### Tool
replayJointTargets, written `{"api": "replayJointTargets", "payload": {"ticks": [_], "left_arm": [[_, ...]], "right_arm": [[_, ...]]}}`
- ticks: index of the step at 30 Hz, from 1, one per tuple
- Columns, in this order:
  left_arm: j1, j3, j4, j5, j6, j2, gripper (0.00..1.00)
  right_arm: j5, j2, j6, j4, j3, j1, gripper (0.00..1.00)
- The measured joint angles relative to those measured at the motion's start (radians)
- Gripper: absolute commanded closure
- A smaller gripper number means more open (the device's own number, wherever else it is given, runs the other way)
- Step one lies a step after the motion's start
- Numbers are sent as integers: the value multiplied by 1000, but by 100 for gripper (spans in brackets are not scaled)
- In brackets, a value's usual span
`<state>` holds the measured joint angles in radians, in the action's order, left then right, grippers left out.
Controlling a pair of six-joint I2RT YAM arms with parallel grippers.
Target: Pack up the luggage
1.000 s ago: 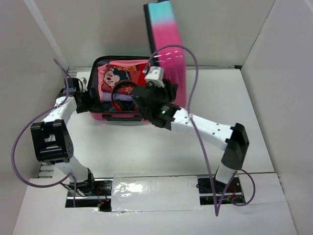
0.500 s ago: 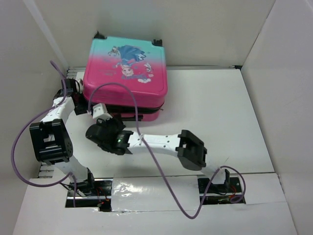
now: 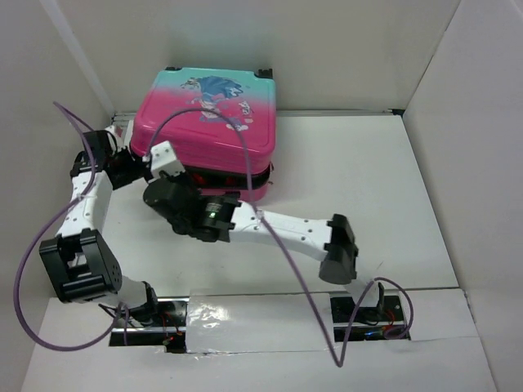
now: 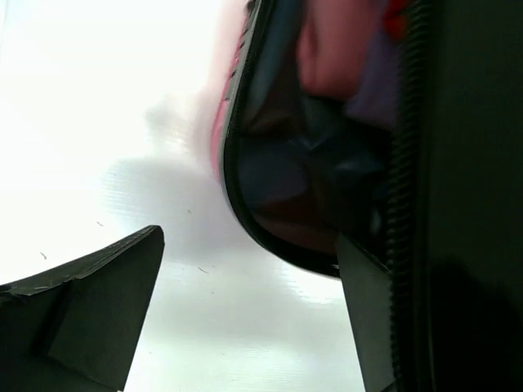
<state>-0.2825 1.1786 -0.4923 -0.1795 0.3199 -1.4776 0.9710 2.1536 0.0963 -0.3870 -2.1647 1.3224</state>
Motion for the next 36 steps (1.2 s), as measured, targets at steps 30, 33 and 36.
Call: {"api": "replayJointTargets", "payload": {"ticks": [30,33,36], "left_arm": [[-172,34,-132,27,-10,116,2],[-172,37,-135,27,-11,116,2],[-172,38,-137,31,-11,114,2]], "right_arm": [[-845,-300,-111,636,788,-223,80],[-894,-174,-121,638,665,-225,84],[-929,-37,-129,650,494,-227,90]]}}
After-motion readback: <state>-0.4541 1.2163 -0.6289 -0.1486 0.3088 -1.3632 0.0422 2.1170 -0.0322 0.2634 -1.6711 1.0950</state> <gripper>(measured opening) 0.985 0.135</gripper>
